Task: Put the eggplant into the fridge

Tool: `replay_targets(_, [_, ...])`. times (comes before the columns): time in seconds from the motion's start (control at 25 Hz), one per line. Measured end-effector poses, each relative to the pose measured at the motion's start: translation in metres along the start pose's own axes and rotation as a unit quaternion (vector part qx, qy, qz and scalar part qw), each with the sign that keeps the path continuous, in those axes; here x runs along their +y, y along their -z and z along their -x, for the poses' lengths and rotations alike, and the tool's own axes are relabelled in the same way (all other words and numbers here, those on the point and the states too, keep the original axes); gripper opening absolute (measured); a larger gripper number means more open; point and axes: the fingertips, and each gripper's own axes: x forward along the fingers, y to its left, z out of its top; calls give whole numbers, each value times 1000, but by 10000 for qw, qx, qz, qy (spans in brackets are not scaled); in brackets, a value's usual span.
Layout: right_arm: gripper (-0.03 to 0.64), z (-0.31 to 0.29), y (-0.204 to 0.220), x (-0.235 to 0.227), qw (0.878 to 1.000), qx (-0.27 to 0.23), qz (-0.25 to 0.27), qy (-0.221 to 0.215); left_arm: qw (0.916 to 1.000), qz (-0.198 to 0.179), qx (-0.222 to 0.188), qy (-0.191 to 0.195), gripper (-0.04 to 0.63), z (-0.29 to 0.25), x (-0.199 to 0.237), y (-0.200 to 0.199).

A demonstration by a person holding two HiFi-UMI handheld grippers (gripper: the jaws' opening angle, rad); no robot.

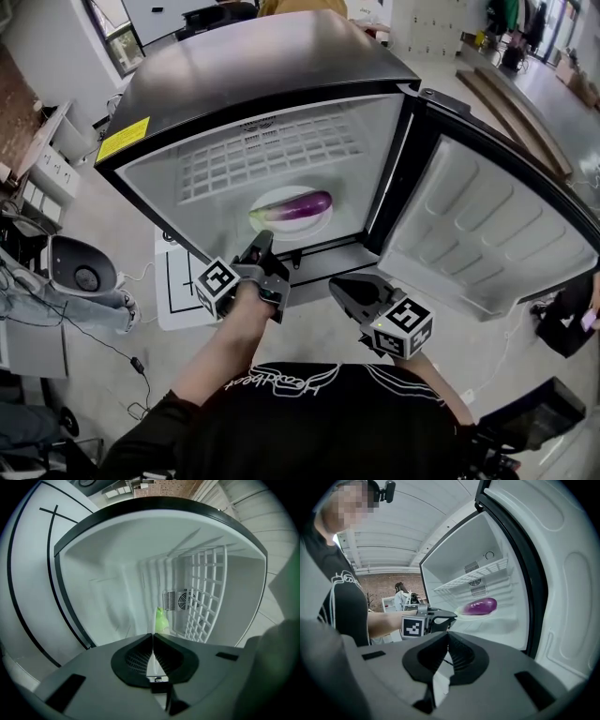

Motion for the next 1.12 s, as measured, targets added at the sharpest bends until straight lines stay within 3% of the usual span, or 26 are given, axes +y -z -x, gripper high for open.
replay_targets(0.68, [8, -17, 21, -10, 9994, 223, -233, -101, 9968, 241, -186, -743, 18, -36, 60, -16])
replay_targets(1.12, [8, -13, 32, -9, 9985, 144, -502, -175, 9930, 355, -181, -1116, 18, -50, 77, -25])
